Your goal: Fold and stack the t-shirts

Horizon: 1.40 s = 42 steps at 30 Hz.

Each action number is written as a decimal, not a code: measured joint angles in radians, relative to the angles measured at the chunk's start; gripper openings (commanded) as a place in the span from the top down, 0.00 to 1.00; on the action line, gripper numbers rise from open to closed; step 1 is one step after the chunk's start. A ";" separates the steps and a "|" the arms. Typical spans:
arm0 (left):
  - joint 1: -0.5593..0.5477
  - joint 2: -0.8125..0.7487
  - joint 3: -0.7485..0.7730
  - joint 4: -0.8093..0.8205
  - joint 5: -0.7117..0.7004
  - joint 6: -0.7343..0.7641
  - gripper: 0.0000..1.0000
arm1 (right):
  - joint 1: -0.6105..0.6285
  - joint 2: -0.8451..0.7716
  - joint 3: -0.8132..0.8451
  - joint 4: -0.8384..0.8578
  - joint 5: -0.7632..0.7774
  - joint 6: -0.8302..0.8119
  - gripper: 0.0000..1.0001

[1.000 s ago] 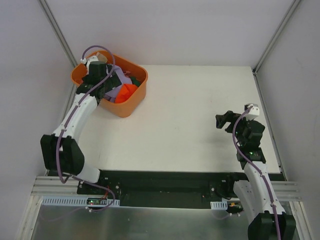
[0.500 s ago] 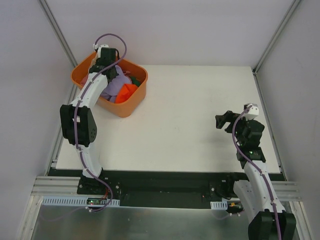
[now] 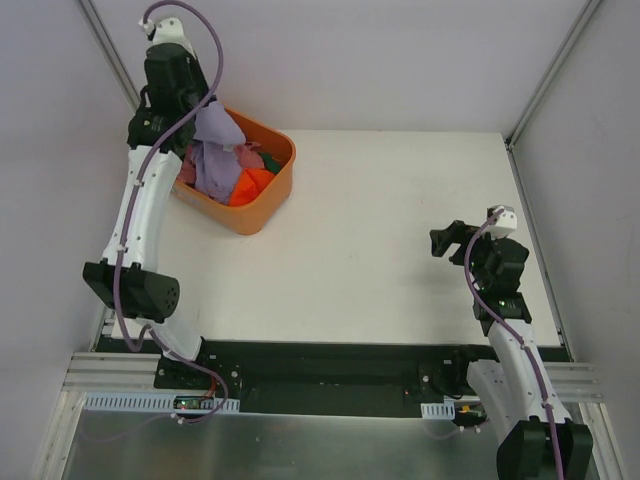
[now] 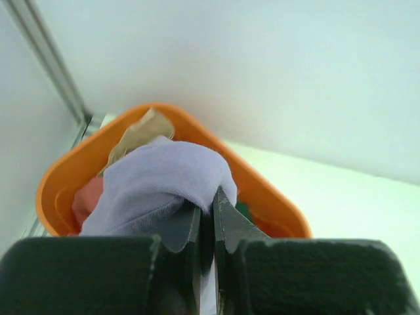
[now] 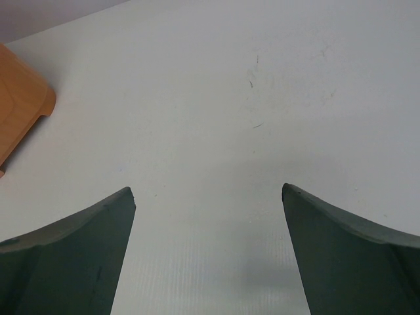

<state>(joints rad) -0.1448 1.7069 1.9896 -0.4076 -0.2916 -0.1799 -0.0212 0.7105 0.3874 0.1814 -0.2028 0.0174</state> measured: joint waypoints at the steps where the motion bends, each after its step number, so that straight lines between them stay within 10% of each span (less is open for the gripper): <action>1: -0.002 -0.027 0.018 0.001 0.026 0.008 1.00 | 0.000 0.000 0.000 0.000 0.000 0.000 0.04; 21: -0.473 -0.183 0.275 0.007 0.392 0.176 1.00 | 0.000 -0.065 0.000 0.001 0.040 0.000 0.04; 34: -0.687 0.039 0.431 0.122 0.571 0.023 1.00 | 0.000 -0.190 -0.038 0.008 0.204 0.000 0.04; 42: -0.686 0.014 0.179 0.203 0.500 -0.022 1.00 | 0.000 -0.215 -0.040 -0.001 0.266 0.000 0.04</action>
<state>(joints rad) -0.8310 1.7206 2.1689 -0.2047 0.2081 -0.2016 -0.0212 0.4953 0.3470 0.1802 0.0635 0.0177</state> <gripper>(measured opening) 0.024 0.963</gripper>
